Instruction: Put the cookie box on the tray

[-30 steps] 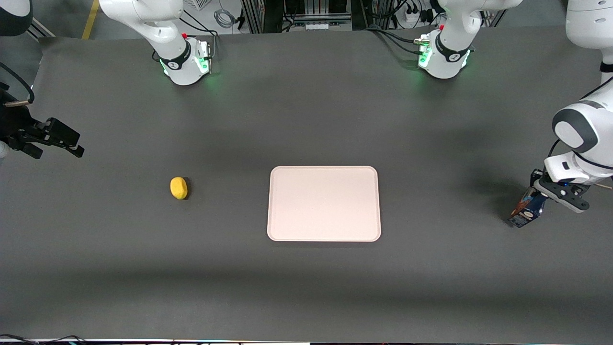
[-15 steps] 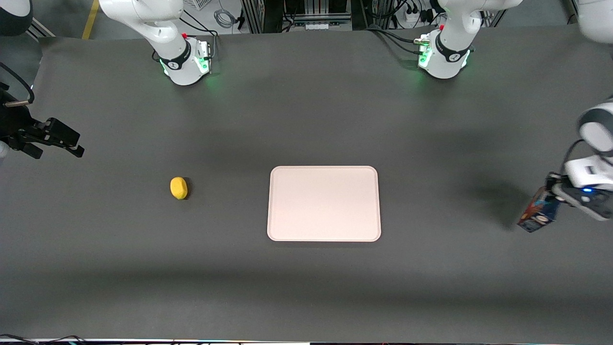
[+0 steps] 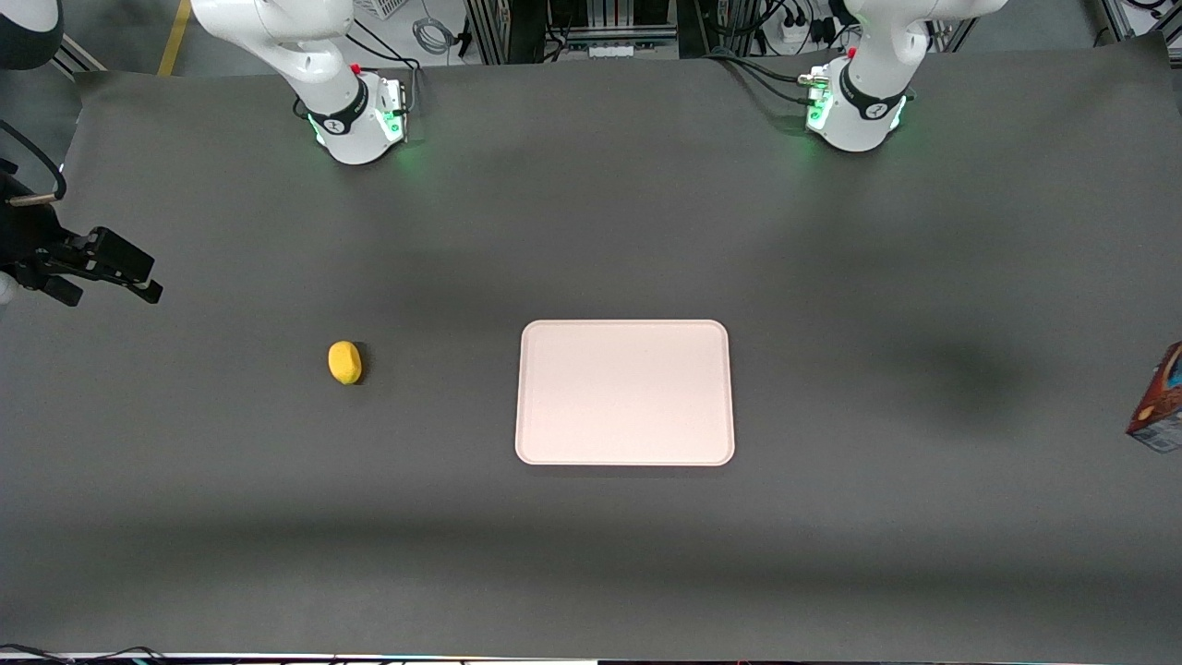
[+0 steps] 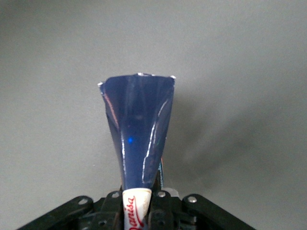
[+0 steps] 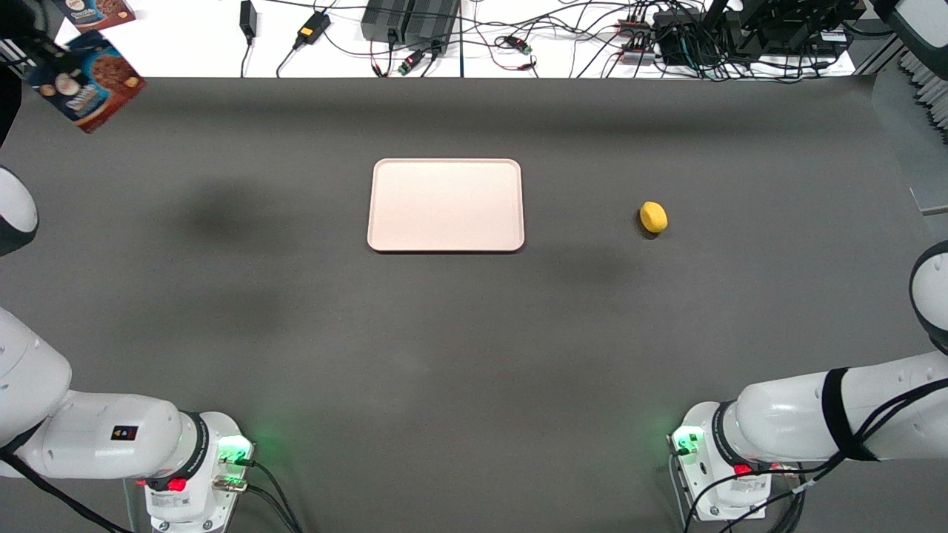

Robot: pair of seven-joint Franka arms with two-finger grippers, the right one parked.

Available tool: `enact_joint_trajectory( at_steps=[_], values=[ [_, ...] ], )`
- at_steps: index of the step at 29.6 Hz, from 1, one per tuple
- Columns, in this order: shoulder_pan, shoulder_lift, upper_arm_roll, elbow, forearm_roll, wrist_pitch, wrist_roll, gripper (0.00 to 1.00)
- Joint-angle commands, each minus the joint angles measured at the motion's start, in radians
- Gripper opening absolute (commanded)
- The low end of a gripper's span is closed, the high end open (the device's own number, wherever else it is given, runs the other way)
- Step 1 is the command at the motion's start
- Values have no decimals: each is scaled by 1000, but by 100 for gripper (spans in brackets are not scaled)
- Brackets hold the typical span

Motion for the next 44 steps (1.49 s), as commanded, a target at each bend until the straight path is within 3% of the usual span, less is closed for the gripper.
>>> enact_joint_trajectory(
  at_steps=[1, 6, 11, 15, 27, 35, 44],
  values=[
    [-61, -33, -84, 17, 10, -83, -293, 13],
    [-95, -56, -205, 9, 33, -99, -600, 13],
    [-114, -69, -384, 11, 132, -99, -948, 13],
    [-114, -69, -521, 8, 158, -86, -1180, 13],
    [-123, -10, -831, -51, 282, 42, -1648, 14],
    [-137, 53, -875, -232, 385, 314, -1734, 14],
    [-132, 217, -868, -241, 546, 469, -1756, 14]
  ],
)
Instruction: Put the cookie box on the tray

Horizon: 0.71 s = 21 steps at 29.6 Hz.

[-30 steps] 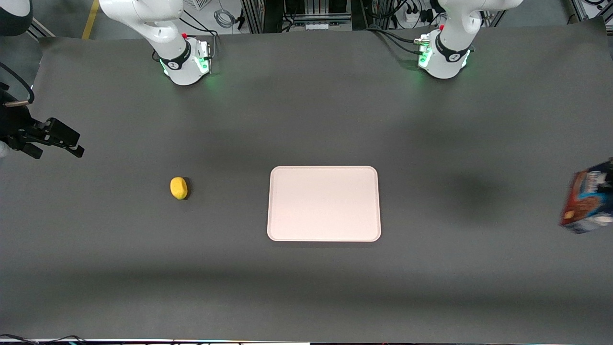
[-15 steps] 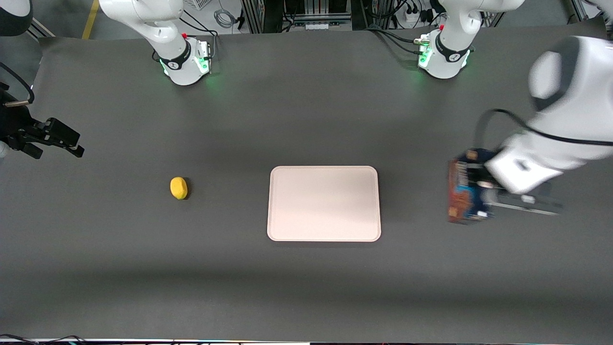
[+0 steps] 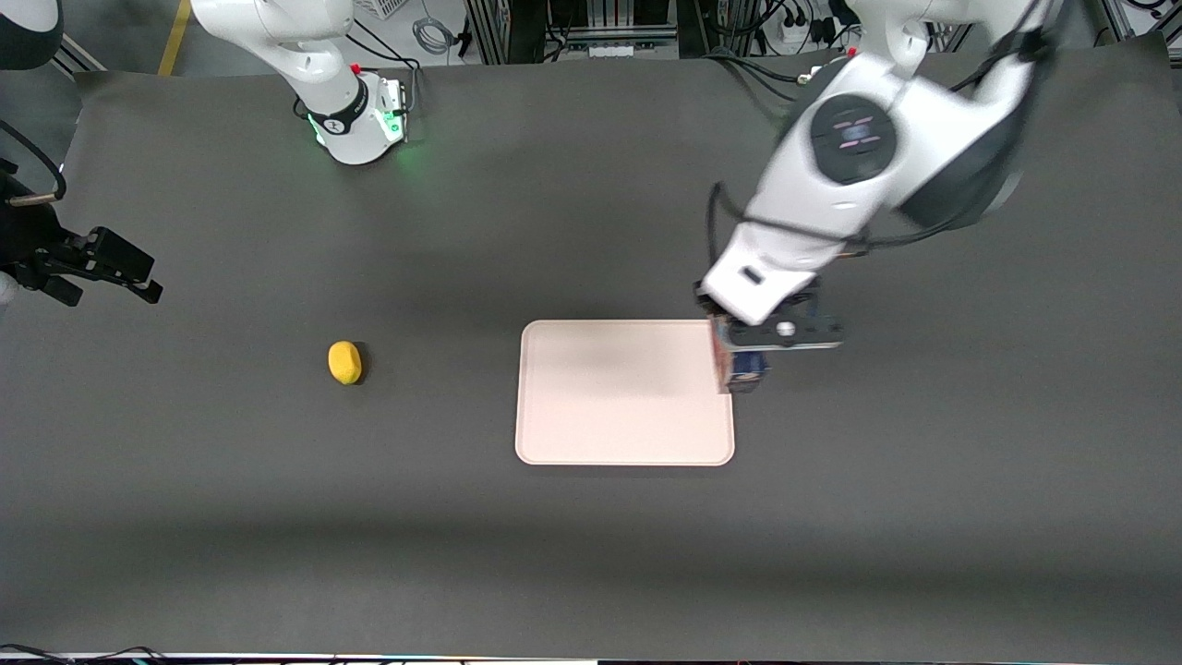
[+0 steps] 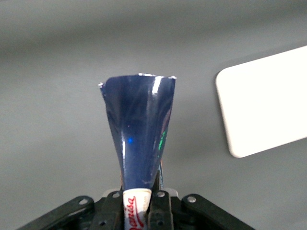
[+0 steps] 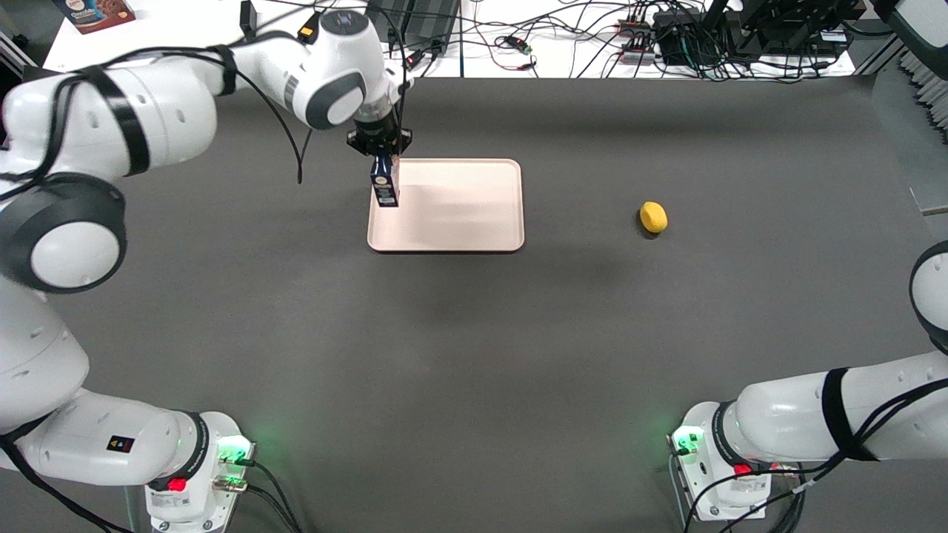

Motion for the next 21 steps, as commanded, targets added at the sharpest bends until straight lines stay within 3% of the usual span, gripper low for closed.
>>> enact_joint_trajectory(
  at_steps=[1, 6, 13, 16, 19, 20, 21],
  values=[
    [6, 80, 3, 14, 80, 78, -45, 14],
    [6, 123, 3, 14, 145, 104, -70, 14],
    [6, 146, 3, 15, 166, 110, -99, 14],
    [6, 148, 3, 15, 166, 110, -99, 20],
    [8, 152, 3, 18, 165, 110, -99, 40],
    [8, 154, 3, 18, 166, 110, -99, 55],
    [8, 155, 3, 20, 165, 110, -101, 88]
  ],
)
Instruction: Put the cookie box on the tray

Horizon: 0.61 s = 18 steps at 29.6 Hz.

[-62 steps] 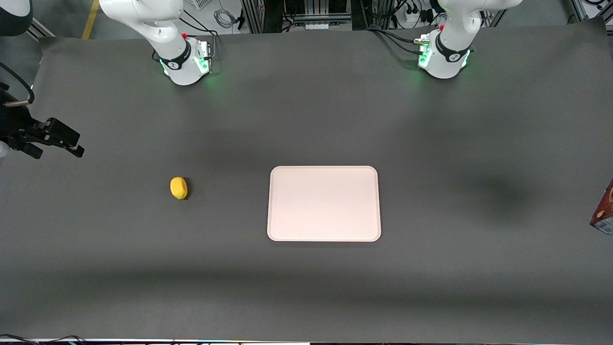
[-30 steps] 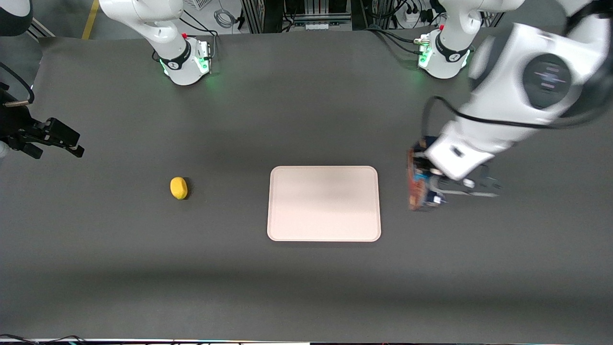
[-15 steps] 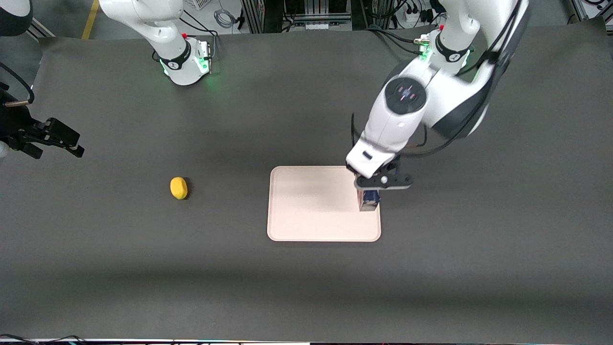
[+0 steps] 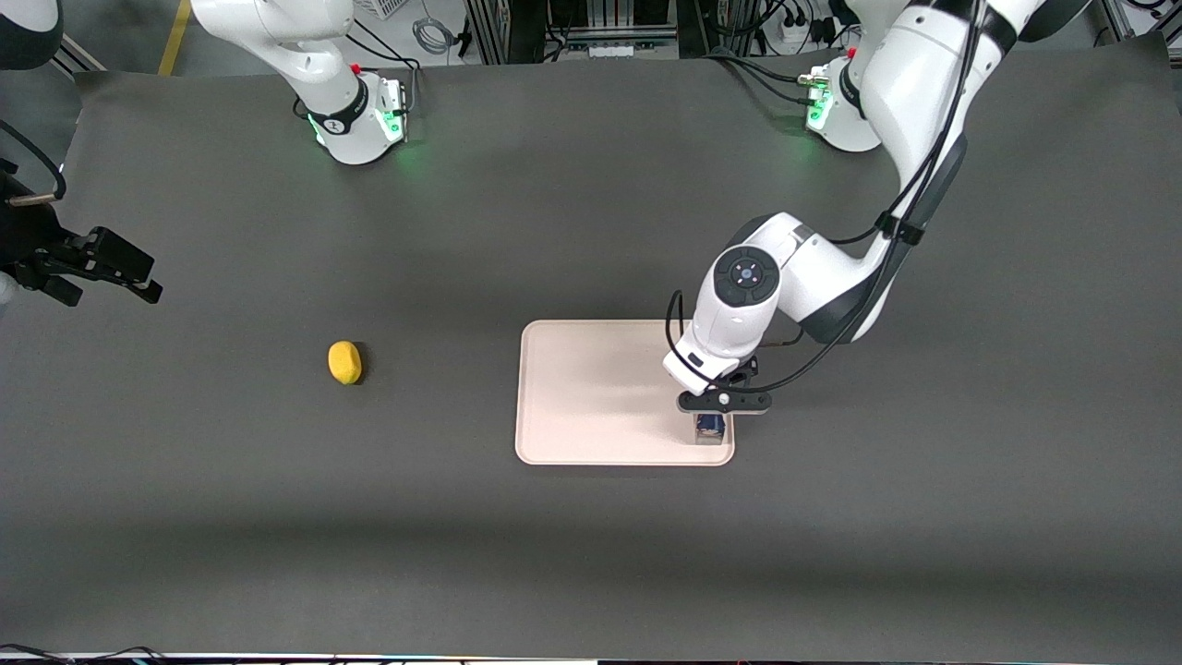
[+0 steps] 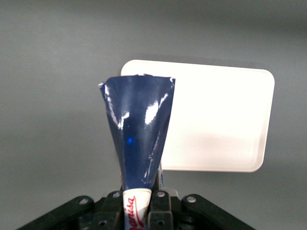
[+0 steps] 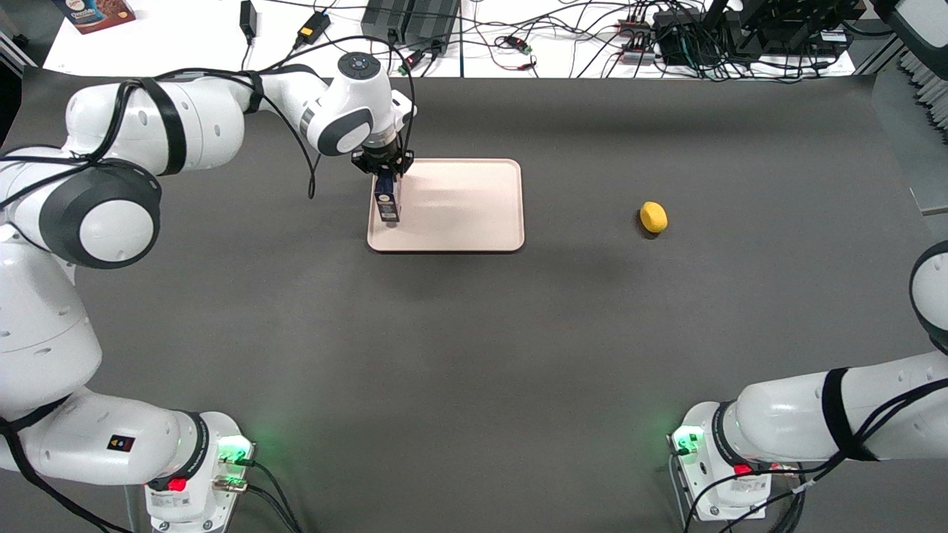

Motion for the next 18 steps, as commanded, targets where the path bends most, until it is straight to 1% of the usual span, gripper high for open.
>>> enact_joint_trajectory(
  at_steps=[1, 4, 11, 15, 18],
  values=[
    [-1, 9, -4, 18, 21, -3, -29, 93],
    [-1, 9, -4, 18, 21, -3, -29, 99],
    [0, 0, -6, 24, 21, -5, -22, 100],
    [5, -32, -11, 70, 10, -78, -7, 100],
    [17, -56, -20, 108, -2, -165, 57, 100]
  ],
)
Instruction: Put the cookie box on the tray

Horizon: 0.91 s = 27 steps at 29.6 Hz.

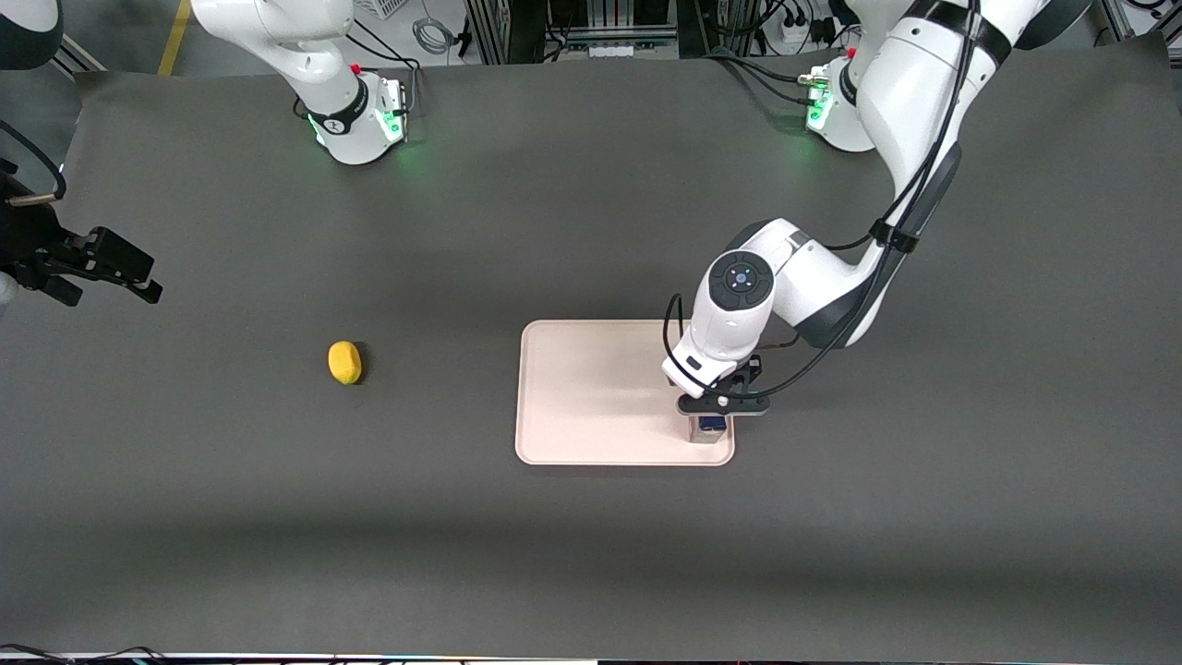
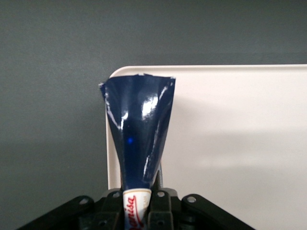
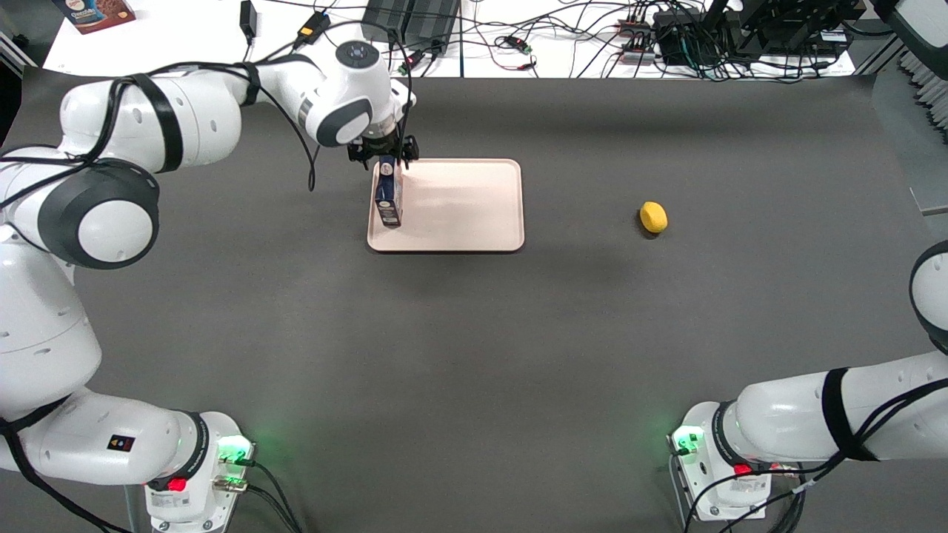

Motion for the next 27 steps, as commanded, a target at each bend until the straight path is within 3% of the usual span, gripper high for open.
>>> enact_joint_trajectory(
  at_steps=[1, 8, 18, 21, 24, 27],
  values=[
    [21, -59, -22, 79, -17, -157, 87, 100],
    [70, -199, -11, 148, -176, -348, 339, 100],
    [185, -338, 16, 249, -200, -669, 695, 100],
    [200, -386, 75, 248, -226, -695, 790, 100],
    [196, -438, 174, 240, -301, -703, 828, 100],
    [197, -473, 217, 214, -316, -706, 831, 100]
  ],
)
